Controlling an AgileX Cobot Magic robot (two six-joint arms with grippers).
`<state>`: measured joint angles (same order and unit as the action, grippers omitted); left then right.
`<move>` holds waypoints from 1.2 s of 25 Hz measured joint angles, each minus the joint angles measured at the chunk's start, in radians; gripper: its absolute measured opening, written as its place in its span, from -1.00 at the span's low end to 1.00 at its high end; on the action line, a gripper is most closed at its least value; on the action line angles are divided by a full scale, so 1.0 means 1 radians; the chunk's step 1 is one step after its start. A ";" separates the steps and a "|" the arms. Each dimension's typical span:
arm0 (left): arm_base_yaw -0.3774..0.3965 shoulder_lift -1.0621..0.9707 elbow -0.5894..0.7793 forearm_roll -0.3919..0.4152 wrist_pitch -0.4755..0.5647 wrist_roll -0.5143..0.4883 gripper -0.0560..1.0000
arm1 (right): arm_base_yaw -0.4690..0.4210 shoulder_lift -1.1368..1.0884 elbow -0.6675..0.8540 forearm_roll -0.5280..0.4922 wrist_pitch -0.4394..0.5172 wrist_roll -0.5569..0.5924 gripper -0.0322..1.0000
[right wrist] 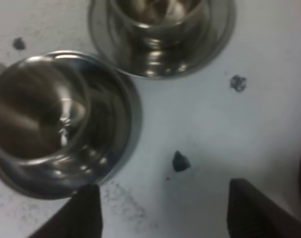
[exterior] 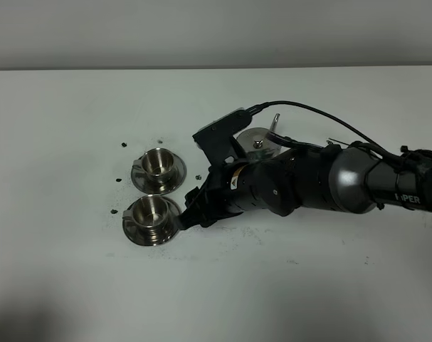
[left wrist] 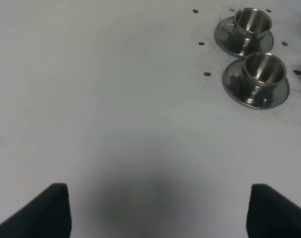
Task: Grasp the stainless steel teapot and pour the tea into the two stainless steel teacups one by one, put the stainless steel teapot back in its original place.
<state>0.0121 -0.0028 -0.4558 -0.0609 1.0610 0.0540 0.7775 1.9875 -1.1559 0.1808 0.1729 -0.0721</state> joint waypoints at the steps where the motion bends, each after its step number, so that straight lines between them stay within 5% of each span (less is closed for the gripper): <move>1: 0.000 0.000 0.000 0.000 0.000 0.000 0.42 | -0.005 0.000 0.000 0.000 0.001 0.008 0.09; 11: 0.000 0.000 0.000 0.000 0.000 0.000 0.42 | -0.035 0.000 0.000 -0.037 0.071 0.061 0.09; 30: 0.000 0.000 0.000 0.000 0.001 0.001 0.42 | -0.077 0.000 0.000 -0.340 0.208 0.284 0.08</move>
<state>0.0121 -0.0028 -0.4558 -0.0609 1.0619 0.0548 0.7008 1.9875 -1.1559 -0.1590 0.3806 0.2117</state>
